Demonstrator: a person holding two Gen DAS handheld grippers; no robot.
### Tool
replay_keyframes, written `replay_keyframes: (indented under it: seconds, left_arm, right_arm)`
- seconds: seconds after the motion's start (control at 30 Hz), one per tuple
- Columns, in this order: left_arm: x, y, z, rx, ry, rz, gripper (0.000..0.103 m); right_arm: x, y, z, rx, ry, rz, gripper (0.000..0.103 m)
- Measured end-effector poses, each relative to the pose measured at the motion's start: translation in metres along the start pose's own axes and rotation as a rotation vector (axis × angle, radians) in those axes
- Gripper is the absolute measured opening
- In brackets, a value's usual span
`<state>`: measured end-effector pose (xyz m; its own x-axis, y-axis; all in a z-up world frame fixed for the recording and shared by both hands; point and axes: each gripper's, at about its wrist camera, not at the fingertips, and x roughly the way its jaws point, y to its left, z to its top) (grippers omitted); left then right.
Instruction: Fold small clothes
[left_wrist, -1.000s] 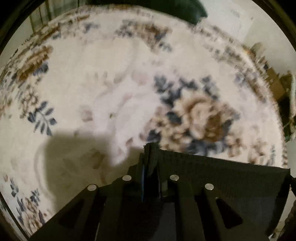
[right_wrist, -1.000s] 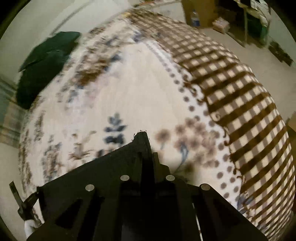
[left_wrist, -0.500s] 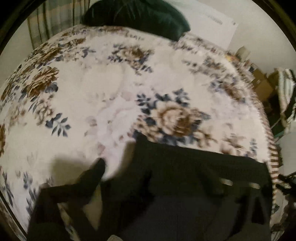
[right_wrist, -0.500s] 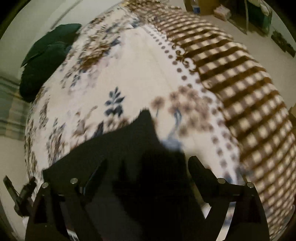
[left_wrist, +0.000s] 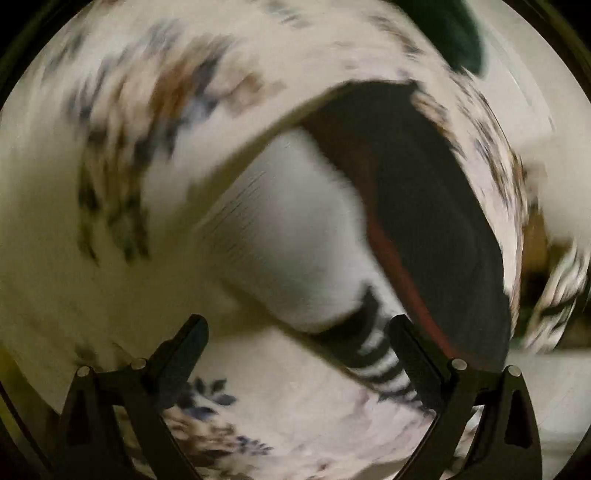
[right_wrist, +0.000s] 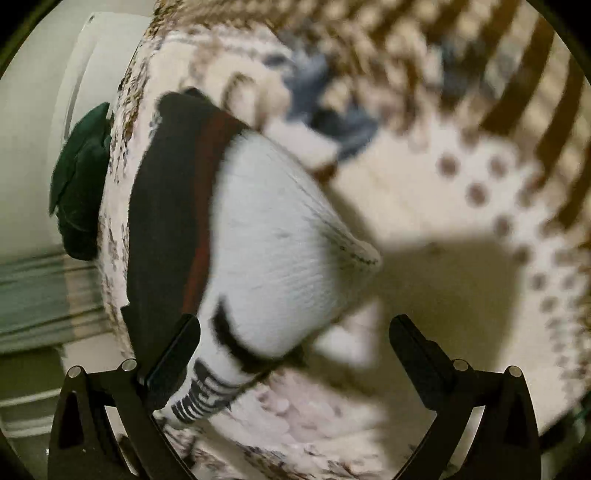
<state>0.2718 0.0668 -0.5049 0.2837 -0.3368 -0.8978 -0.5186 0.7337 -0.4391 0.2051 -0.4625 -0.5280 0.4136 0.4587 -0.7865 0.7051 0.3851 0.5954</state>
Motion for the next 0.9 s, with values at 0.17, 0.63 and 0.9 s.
replay_keyframes:
  seconds: [0.17,0.63,0.9]
  left_arm:
    - [0.03,0.001,0.021,-0.131,-0.104,-0.142,0.1]
    - [0.04,-0.006,0.044,-0.185,-0.236,-0.159,0.042]
    - [-0.022,-0.045,0.043,-0.089,-0.291,-0.238,0.034]
  right_arm:
    - [0.028,-0.012,0.011,0.04,-0.078,0.143,0.103]
    - [0.03,0.005,0.013,0.072,-0.158,0.182,0.072]
    - [-0.021,0.041,-0.008,0.012,-0.202,0.174,0.04]
